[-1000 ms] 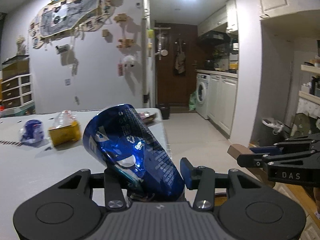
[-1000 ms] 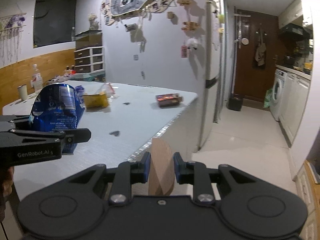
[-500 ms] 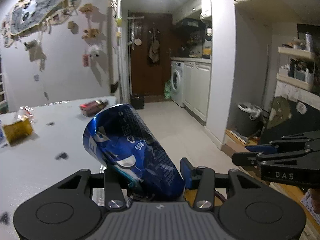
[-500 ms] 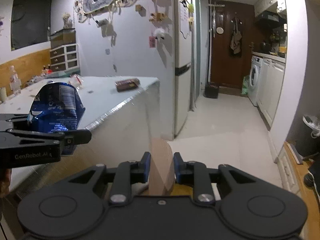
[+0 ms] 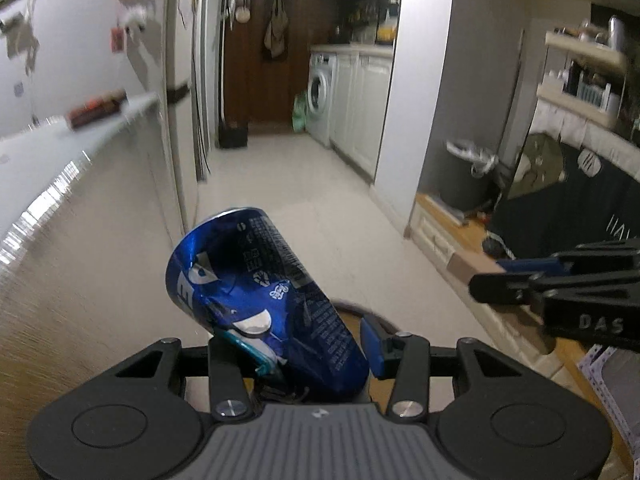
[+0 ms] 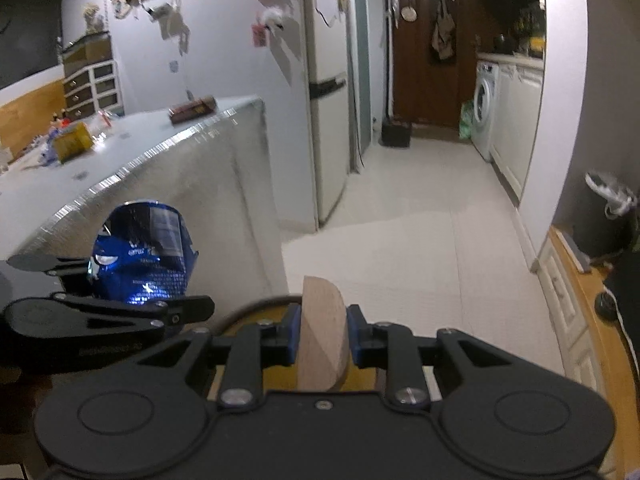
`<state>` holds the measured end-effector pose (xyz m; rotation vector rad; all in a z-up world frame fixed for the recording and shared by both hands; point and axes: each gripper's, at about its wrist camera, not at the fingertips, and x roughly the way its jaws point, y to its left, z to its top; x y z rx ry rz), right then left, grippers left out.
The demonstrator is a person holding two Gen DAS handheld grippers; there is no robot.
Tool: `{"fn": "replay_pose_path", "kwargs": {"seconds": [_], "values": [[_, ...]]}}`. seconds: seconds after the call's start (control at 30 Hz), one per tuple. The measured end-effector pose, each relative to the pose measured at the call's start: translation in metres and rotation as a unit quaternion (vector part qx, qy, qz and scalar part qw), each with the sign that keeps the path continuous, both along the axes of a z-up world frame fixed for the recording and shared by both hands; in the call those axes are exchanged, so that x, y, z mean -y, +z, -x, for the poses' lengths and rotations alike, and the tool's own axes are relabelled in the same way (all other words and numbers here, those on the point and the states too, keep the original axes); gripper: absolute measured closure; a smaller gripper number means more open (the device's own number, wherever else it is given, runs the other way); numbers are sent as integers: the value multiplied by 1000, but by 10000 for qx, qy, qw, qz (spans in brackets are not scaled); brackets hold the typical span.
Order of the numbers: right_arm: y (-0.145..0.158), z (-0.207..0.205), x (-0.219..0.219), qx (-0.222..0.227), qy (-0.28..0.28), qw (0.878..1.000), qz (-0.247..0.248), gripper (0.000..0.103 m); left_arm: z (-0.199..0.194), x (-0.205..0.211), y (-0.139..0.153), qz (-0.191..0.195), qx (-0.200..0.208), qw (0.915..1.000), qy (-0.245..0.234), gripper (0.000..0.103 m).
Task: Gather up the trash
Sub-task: 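Open left tool over the bin, dropping the blue can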
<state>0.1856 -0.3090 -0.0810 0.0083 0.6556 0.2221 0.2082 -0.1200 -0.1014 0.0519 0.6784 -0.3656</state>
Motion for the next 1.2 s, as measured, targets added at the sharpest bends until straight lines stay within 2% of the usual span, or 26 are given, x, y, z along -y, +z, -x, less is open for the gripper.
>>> {"fn": "replay_pose_path", "kwargs": {"seconds": [0.2, 0.4, 0.6, 0.73, 0.8, 0.83, 0.87, 1.2], "values": [[-41, -24, 9, -468, -17, 9989, 28, 78, -36, 10, -46, -146, -536, 9984, -94, 57], [-74, -48, 9, -846, 24, 9964, 48, 78, -66, 15, -92, -280, -1105, 9932, -248, 56], [-100, -64, 2, -1125, 167, 9935, 67, 78, -91, 15, -127, -211, -1550, 9874, -246, 56], [-111, -72, -1, -1245, 228, 9919, 108, 78, -107, 20, -134, -261, -1523, 9873, -372, 56], [-113, -76, -2, -1294, 225, 9912, 128, 78, -113, 24, -136, -290, -1522, 9871, -416, 45], [-114, -76, -3, -1312, 220, 9910, 129, 78, -115, 24, -137, -292, -1524, 9870, -409, 32], [-115, -78, -3, -1329, 213, 9908, 130, 78, -115, 23, -138, -298, -1513, 9872, -418, 24], [-122, -88, -8, -1472, 232, 9887, 156, 78, -104, 14, -134, -445, -1487, 9875, -273, 23]]}}
